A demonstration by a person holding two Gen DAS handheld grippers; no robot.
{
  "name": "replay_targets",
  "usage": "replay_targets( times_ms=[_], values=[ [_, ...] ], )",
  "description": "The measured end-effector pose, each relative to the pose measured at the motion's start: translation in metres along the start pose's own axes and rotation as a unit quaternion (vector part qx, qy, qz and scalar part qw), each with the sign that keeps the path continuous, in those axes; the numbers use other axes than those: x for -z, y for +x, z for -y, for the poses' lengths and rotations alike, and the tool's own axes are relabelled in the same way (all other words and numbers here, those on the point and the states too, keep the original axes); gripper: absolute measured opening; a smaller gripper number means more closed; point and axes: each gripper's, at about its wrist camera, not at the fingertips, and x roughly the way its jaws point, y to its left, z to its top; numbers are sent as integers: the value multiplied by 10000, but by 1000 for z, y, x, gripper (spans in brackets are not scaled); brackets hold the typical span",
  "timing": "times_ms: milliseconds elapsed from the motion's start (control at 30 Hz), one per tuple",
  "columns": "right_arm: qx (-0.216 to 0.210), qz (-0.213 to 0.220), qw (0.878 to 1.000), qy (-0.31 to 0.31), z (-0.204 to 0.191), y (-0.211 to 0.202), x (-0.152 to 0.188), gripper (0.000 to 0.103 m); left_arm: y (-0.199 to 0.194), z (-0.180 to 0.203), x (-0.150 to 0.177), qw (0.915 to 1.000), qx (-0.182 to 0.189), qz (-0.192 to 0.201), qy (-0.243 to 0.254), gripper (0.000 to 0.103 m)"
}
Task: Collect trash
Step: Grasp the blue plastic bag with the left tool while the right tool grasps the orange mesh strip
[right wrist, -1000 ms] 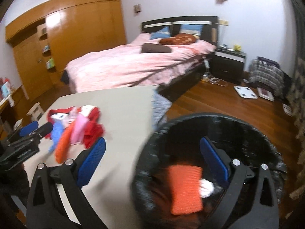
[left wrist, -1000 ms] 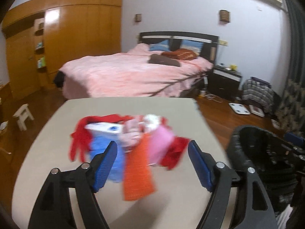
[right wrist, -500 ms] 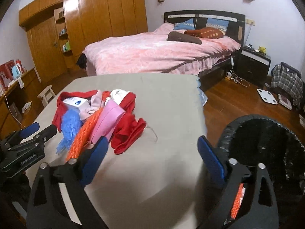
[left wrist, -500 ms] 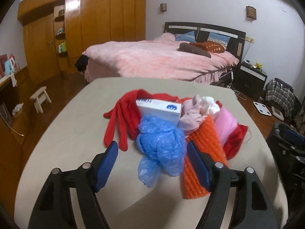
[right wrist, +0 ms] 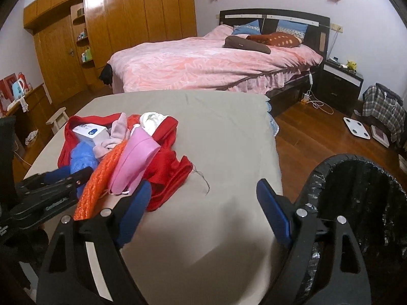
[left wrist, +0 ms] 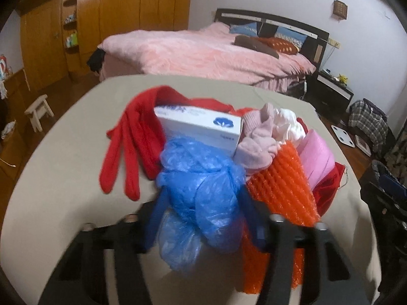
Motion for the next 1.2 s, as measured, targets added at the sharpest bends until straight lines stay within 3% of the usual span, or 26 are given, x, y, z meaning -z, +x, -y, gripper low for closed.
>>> replay_targets(
  times_ms=[100,200,467,667,1000,1200],
  values=[
    [-26,9,10000,-39,-3,0,1,82,-4,3,0,10000,-12,82,31,40],
    [-56,38,9999,-78,-7,-2,1,82,-12,4,2,9997,-50,215,70,37],
    [-163,144,9997,-81,-16,-13,-1,82,-58,-7,3,9980,-108,626,52,37],
    [-325,200,9991,-177,-35,-21,-3,82,-72,-25,6,9968,-348,719,85,37],
    [-670,-10,9971,-370,-81,-11,3,64,-78,-56,18,9958,-500,761,-118,37],
    [-865,-278,9948,-460,-104,2,8,45,-77,-71,22,9956,-532,746,-210,37]
  ],
)
